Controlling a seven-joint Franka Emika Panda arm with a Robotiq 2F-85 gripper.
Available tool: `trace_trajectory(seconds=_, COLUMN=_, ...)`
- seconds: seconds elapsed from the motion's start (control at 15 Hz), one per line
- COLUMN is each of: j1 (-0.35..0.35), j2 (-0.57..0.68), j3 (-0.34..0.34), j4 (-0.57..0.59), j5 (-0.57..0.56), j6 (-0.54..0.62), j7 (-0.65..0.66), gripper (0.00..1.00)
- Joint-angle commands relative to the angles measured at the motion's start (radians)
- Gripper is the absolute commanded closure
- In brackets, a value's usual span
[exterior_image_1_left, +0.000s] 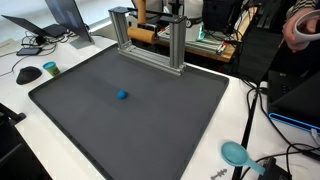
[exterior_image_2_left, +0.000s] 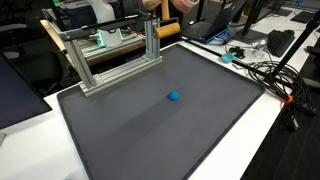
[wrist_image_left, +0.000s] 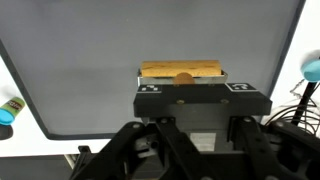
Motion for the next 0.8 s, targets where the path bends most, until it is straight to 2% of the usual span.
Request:
trace_trajectory(seconds=0.0, j1=-0.012, j2=0.168, j3=-0.005, j4=0.155, j5=-0.028, j6=0.018, j7=0.042, gripper=0.78)
trace_trajectory(seconds=0.2, j1=-0.011, j2=0.264, j3=-0.028, j4=0.227, j5=-0.010, j6=0.027, j7=0.028, gripper=0.78)
trace_trajectory(seconds=0.27, j1=-0.002, j2=0.199, j3=-0.024, j4=0.151, j5=-0.015, j6=0.029, j7=0.026, gripper=0.78)
trace_trajectory(seconds=0.33, j1=-0.002, j2=0.225, j3=-0.030, j4=0.165, j5=-0.015, j6=0.029, j7=0.025, gripper=0.53)
trace_trajectory(seconds=0.73, j1=0.003, j2=0.225, j3=-0.029, j4=0.160, j5=-0.015, j6=0.029, j7=0.025, gripper=0.53)
